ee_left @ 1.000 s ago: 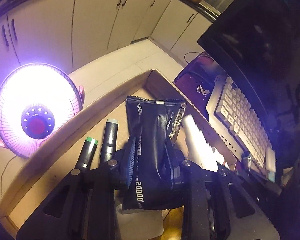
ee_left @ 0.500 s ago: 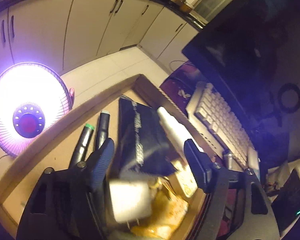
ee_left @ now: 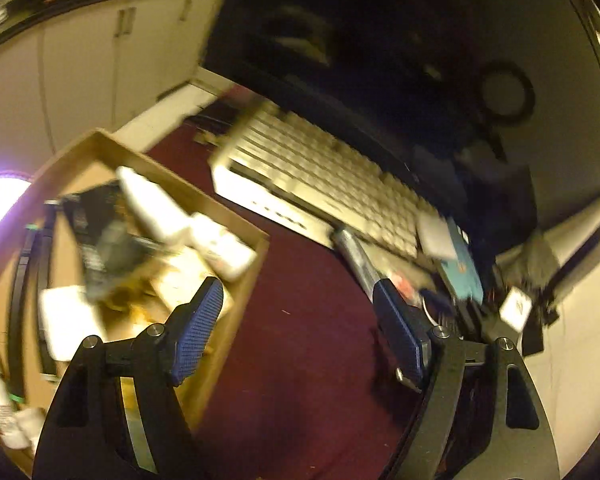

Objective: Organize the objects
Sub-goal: 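Move both grippers back over the cloth toward the silver tube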

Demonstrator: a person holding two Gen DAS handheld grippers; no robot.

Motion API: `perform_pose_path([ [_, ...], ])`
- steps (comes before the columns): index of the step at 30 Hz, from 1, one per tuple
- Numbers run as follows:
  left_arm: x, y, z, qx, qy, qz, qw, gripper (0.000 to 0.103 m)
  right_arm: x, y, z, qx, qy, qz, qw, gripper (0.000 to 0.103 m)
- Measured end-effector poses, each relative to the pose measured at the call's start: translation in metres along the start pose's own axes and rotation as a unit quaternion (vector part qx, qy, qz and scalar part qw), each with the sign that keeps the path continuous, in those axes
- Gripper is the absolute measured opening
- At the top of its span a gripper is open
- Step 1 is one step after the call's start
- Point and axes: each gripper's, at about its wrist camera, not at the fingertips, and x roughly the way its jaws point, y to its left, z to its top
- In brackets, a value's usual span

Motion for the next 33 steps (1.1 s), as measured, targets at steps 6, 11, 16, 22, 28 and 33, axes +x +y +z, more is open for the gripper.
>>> perform_pose_path([
  [6, 0.032, -0.033, -0.013, 0.040, 0.041, -0.003, 0.9983, 0.078, 0.023, -0.040, -0.006, 0.015, 0.032, -0.024, 0.999, 0.070],
  [11, 0.058, -0.046, -0.016, 0.051, 0.060, 0.011, 0.9968, 0.078, 0.028, -0.058, -0.011, 0.045, 0.047, 0.038, 0.997, 0.036],
  [16, 0.083, -0.051, -0.005, 0.029, 0.063, 0.024, 0.9973, 0.078, 0.011, -0.042, -0.022, 0.077, 0.055, 0.094, 0.991, 0.027],
  [22, 0.119, -0.060, 0.006, 0.018, 0.071, 0.051, 0.9960, 0.078, -0.023, -0.010, -0.044, 0.136, 0.071, 0.093, 0.984, 0.027],
  [28, 0.141, -0.075, 0.002, 0.011, 0.052, 0.077, 0.9956, 0.074, -0.058, 0.025, -0.068, 0.123, 0.056, 0.074, 0.988, 0.027],
  [33, 0.151, -0.078, 0.003, -0.018, 0.022, 0.098, 0.9947, 0.074, -0.063, 0.026, -0.073, 0.124, 0.048, 0.073, 0.988, 0.027],
])
